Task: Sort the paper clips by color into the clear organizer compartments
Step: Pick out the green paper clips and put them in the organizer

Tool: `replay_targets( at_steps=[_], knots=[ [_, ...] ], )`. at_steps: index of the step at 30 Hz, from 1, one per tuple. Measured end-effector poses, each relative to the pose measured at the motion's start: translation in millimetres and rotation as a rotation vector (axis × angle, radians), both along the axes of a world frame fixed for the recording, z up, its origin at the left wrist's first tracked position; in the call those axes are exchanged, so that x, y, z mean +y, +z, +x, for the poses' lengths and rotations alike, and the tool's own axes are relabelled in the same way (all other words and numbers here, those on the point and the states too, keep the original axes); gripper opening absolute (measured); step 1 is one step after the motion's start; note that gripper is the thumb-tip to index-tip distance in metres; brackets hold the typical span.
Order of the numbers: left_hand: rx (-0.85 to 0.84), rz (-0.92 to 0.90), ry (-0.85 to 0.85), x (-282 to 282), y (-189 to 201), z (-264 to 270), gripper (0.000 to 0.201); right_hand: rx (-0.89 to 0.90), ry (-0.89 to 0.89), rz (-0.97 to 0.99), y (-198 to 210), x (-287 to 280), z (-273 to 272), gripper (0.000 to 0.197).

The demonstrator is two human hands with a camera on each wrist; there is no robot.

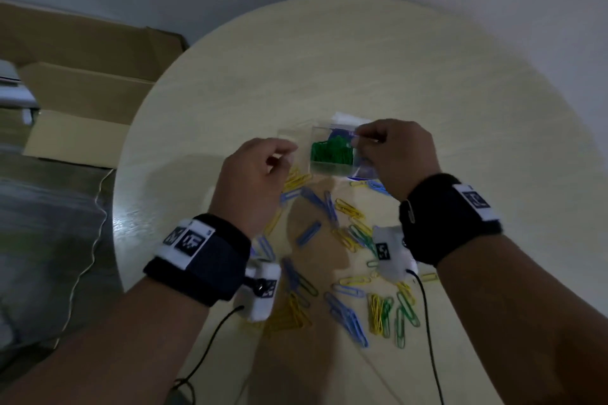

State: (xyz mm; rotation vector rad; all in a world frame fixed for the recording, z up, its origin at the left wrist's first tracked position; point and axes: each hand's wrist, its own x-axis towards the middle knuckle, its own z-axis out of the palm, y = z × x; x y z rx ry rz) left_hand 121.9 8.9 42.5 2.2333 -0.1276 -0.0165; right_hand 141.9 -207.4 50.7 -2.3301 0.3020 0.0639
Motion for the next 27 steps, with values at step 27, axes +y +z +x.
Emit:
replay_targets(
  at_steps=[27],
  knots=[
    [-0.128,0.585,-0.558,44,-63,-147,0.039,0.033,0.365,-0.428,-54,-7,-254,0.056]
  ],
)
